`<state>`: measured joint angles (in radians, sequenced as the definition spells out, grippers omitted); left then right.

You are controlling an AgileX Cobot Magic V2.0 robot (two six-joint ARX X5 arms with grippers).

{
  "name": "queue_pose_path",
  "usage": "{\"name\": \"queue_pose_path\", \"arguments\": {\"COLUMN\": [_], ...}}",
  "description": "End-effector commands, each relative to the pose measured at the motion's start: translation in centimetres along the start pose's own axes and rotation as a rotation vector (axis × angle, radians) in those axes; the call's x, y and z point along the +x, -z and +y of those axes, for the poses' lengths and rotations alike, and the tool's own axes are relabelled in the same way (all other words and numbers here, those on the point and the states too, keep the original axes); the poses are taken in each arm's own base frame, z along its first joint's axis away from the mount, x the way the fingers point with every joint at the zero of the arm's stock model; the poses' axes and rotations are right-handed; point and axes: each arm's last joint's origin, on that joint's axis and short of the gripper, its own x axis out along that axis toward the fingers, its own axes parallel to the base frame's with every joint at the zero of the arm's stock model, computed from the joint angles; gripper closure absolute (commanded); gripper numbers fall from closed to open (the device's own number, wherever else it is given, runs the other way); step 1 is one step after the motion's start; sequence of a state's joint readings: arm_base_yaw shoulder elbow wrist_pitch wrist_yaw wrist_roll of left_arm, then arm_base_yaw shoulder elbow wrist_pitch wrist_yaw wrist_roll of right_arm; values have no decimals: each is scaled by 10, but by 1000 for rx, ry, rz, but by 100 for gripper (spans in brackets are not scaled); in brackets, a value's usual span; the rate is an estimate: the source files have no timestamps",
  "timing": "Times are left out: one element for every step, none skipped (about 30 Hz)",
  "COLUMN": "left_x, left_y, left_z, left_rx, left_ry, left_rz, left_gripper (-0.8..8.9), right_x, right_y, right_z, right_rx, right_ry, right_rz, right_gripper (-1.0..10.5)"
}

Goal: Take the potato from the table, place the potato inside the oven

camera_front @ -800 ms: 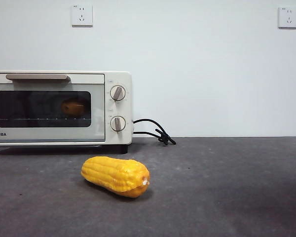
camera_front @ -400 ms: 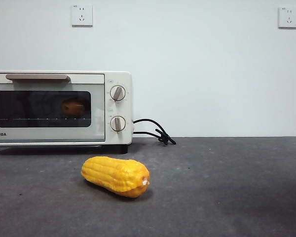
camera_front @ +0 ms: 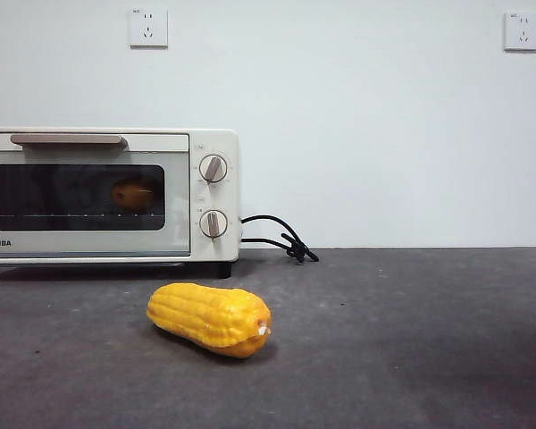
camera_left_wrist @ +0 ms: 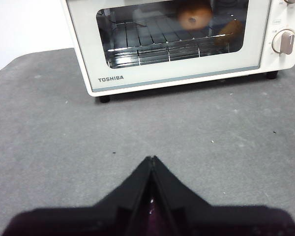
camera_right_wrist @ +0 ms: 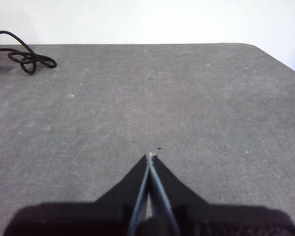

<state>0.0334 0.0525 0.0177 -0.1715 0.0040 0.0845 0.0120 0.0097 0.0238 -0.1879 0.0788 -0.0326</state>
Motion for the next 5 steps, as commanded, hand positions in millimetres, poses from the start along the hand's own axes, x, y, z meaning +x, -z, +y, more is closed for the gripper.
{"name": "queue_pose_path", "arguments": {"left_x": [1, 1, 1, 1, 1], "left_y": [3, 3, 3, 3, 3], "left_z": [0, 0, 0, 0, 0], "left_rx": [-7, -7, -7, -7, -7], "left_ry": [5, 5, 5, 5, 5], "left_rz": [6, 6, 6, 6, 6], "left_gripper": [817, 817, 817, 817, 817], "right_x": [1, 1, 1, 1, 1], "right_y": [3, 3, 3, 3, 3], "right_z": [0, 0, 0, 0, 0], "right_rx": [5, 5, 5, 5, 5], "right_ry": [0, 0, 0, 0, 0], "right_rz": [4, 4, 4, 4, 4], "right_gripper": [945, 945, 945, 945, 945]}}
